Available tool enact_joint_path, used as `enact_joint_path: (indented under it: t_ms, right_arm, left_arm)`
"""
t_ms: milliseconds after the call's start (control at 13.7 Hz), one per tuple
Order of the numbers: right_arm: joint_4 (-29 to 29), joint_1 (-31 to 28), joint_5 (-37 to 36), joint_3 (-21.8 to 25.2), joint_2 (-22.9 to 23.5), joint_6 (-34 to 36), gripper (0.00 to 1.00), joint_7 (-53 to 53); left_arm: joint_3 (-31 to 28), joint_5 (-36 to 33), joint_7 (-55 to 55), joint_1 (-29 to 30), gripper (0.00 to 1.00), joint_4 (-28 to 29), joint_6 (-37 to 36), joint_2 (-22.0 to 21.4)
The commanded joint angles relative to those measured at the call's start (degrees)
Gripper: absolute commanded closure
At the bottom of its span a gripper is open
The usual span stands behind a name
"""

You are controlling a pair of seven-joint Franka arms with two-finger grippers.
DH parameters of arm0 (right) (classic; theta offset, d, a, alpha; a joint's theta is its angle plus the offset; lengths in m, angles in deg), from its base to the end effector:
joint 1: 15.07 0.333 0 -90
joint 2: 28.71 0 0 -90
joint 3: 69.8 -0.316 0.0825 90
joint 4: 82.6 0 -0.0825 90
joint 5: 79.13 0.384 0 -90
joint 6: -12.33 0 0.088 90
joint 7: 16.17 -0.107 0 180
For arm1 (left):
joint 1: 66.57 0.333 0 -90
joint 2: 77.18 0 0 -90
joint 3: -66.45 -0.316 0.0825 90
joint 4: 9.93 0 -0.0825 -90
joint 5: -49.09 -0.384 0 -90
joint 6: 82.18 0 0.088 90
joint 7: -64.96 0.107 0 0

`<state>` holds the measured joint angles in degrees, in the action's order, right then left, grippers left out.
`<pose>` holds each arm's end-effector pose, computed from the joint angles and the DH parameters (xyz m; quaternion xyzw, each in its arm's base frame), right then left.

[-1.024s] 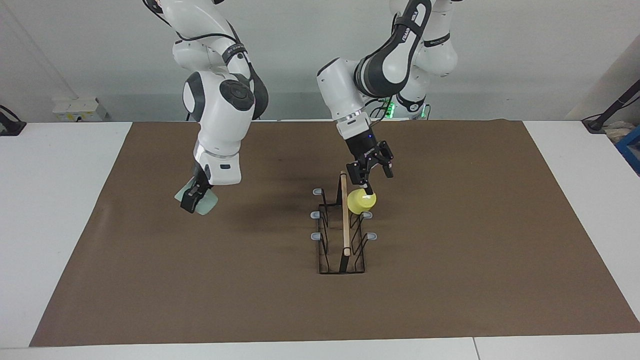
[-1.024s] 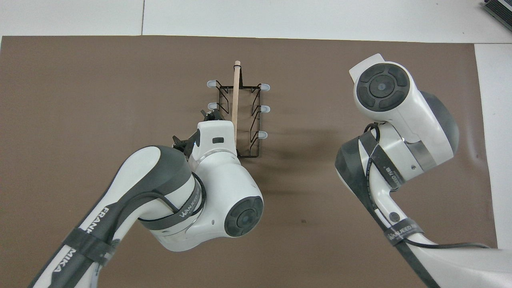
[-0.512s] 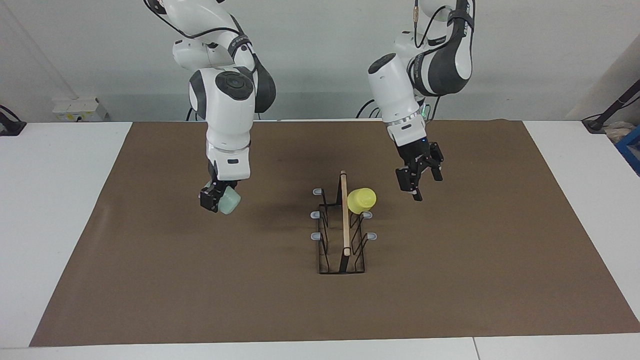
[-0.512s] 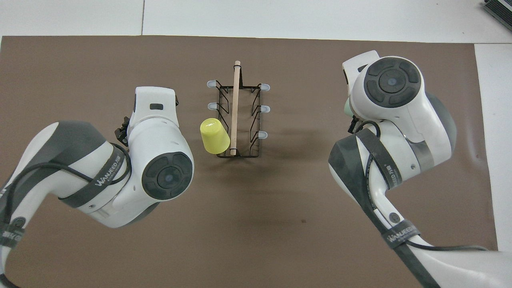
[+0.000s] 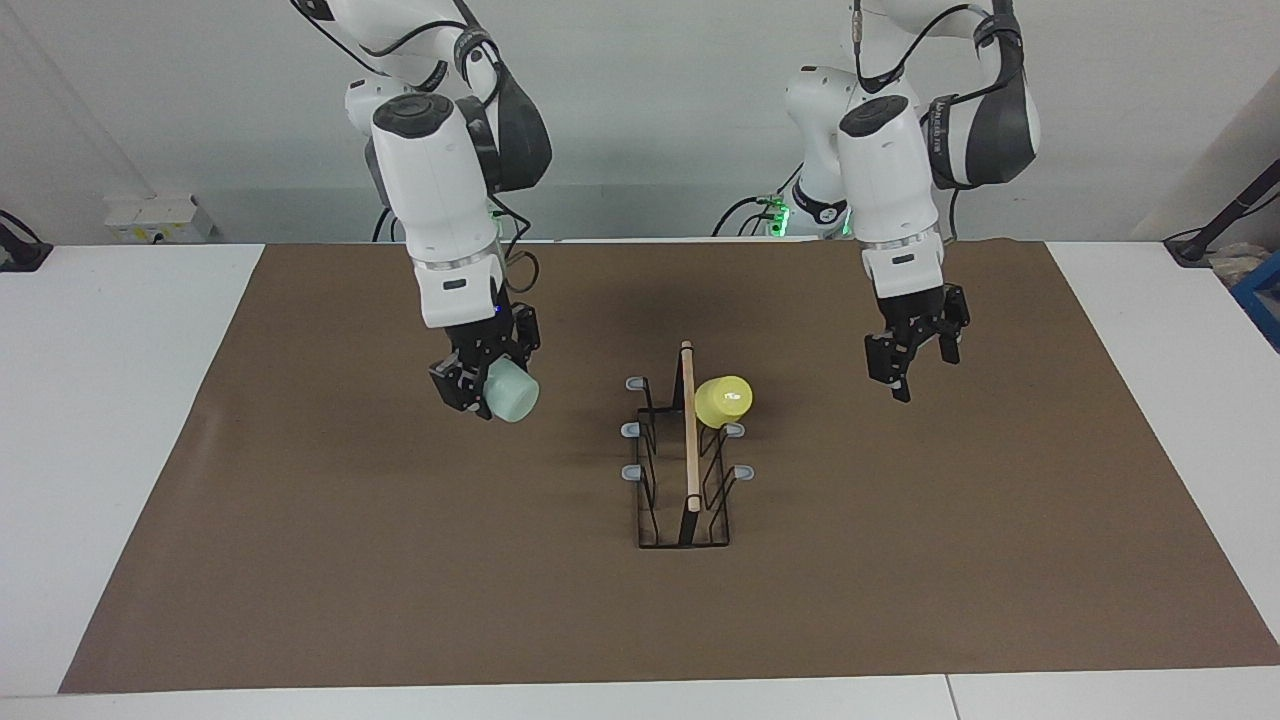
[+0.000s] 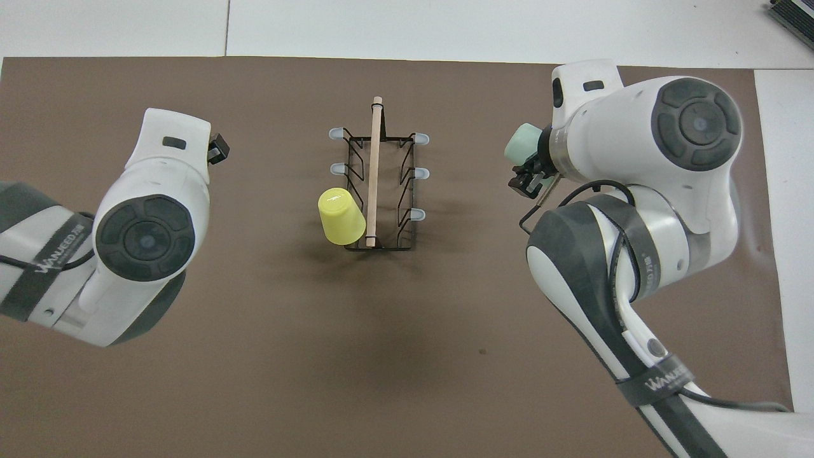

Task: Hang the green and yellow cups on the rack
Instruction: 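Withdraw the left gripper while the right gripper lifts the green cup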

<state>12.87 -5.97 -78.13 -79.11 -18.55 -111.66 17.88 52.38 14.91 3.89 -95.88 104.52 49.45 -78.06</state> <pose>0.6148 0.1976 0.5331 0.8883 0.4297 0.1621 0.0002 0.5639 -0.1405 0.5009 -0.9315 -0.2221 -0.2699 0.1005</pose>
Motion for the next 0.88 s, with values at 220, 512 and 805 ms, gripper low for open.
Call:
enact_joint_path:
  t_ms: [220,512,805]
  right_arm:
    - [1.04,-3.83,21.98,-0.53,-1.89,-5.91,1.00,15.31]
    - [2.70,-6.21,37.97,-0.44,-2.77,-6.09,1.00,27.36]
    - [10.60,-5.42,55.46,-0.44,-6.54,-12.83,1.00,39.23]
  left_arm:
    - [0.36,13.95,26.66,10.66,0.00,1.92,4.87,-1.93]
    - [0.36,23.79,43.63,15.94,0.00,2.00,3.99,-2.54]
    - [0.36,26.35,49.98,16.83,0.00,2.09,-1.62,-4.82]
